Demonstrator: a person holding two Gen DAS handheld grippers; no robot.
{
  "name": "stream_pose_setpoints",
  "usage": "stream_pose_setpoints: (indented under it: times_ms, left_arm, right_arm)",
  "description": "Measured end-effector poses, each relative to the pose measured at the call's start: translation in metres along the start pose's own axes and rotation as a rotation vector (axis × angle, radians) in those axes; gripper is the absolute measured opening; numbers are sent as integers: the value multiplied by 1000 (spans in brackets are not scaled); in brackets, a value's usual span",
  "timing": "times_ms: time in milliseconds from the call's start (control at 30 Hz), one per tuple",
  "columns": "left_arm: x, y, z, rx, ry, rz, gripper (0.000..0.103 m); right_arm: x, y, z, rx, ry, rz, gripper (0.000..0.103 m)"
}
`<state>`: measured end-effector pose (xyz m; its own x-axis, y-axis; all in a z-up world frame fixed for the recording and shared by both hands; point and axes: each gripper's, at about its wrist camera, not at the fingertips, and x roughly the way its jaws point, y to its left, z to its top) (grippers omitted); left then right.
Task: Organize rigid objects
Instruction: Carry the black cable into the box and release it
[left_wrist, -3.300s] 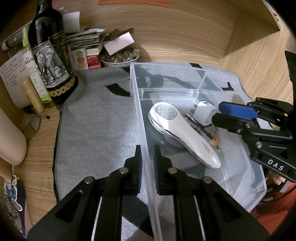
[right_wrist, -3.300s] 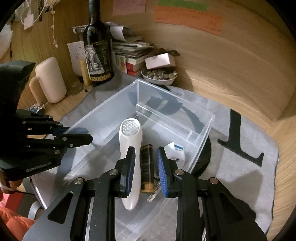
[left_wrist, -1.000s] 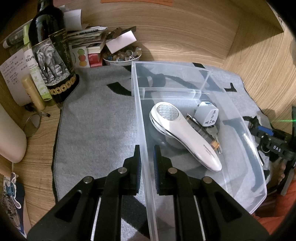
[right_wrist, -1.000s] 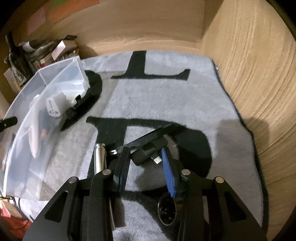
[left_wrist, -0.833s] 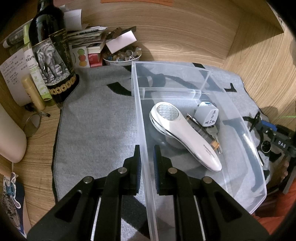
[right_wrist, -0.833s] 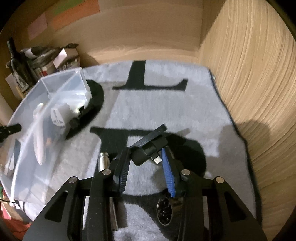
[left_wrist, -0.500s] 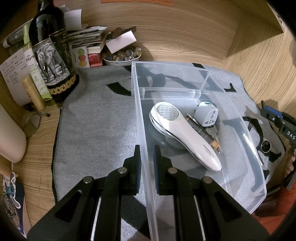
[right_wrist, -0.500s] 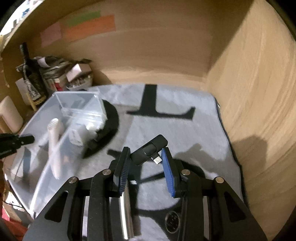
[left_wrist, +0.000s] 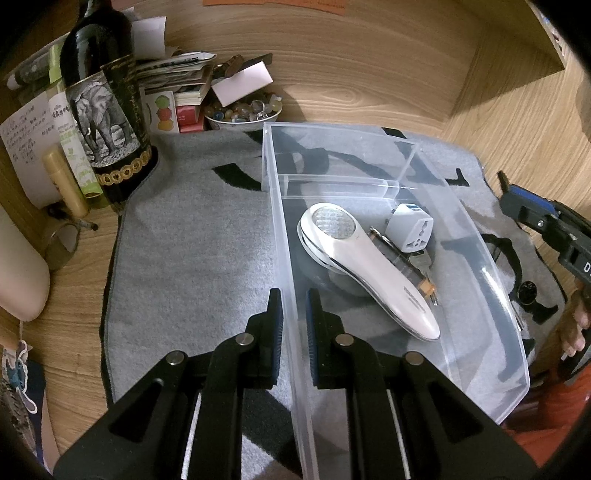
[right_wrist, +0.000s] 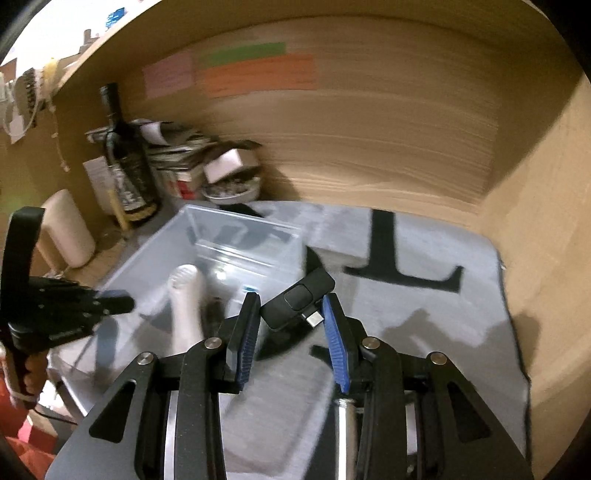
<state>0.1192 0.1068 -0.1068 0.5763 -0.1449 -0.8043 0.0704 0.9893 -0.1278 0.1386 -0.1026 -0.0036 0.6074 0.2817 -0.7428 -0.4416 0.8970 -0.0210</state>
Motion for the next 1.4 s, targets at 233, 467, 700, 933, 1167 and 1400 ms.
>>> stream_pose_setpoints:
  times_ms: [233, 467, 700, 933, 1167, 1400]
  left_arm:
    - [-2, 1, -2, 3, -3, -7, 11]
    - [-5, 0, -5, 8, 0, -9, 11]
    - [-5, -1, -6, 8, 2, -9, 11]
    - [-4, -1, -8, 8, 4, -7, 11]
    - [-4, -1, -8, 8, 5, -6, 11]
    - [-2, -1, -8, 8, 6, -5, 11]
  right_arm:
    - [16, 29, 6, -73, 20, 45, 32]
    - [36, 46, 7, -111, 65, 76, 32]
    - [51, 56, 6, -137, 102, 89, 32]
    - [57, 61, 5, -146, 118, 96, 32]
    - [56, 60, 5, -144, 109, 88, 32]
    - [51, 55, 7, -135, 94, 91, 40]
